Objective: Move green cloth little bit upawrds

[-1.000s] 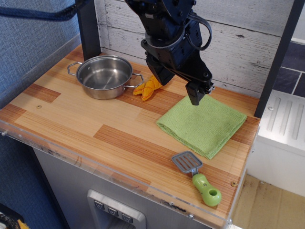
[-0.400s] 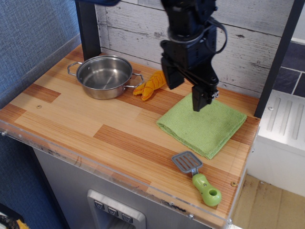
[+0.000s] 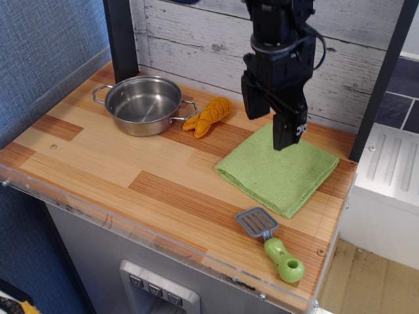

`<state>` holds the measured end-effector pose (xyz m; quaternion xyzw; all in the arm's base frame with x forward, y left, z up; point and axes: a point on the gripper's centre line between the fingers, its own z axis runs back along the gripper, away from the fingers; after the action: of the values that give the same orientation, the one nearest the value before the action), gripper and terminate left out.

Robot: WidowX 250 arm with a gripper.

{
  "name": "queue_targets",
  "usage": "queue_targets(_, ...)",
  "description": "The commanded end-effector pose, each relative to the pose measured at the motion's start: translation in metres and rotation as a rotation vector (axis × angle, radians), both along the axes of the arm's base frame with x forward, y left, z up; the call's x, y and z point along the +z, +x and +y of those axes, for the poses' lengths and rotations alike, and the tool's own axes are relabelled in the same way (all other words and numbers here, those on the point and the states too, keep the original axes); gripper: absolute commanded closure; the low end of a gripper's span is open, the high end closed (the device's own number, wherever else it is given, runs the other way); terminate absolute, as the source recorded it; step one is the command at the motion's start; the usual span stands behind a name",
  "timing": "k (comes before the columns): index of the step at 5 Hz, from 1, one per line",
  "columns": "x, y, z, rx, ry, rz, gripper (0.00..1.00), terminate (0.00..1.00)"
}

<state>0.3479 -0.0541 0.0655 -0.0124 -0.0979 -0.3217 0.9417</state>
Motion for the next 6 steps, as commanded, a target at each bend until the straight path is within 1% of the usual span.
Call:
queue_targets(1, -0.005, 0.002, -0.004, -0.041, 0.014, -0.040, 0.00, 0.00)
queue_targets(2, -0.016, 0.005, -0.011, -0.046, 0.022, -0.041, 0.00, 0.00)
queue_targets(3, -0.029, 0.014, -0.016, -0.058, 0.026, -0.035, 0.00, 0.00)
queue_targets(4, -0.047, 0.014, -0.013, -0.053, 0.034, 0.003, 0.00, 0.00)
queue_targets(5, -0.059, 0.011, -0.003, -0.057, 0.060, 0.021, 0.00, 0.00)
queue_targets(6, -0.050, 0.003, 0.014, -0.040, 0.079, -0.011, 0.00, 0.00)
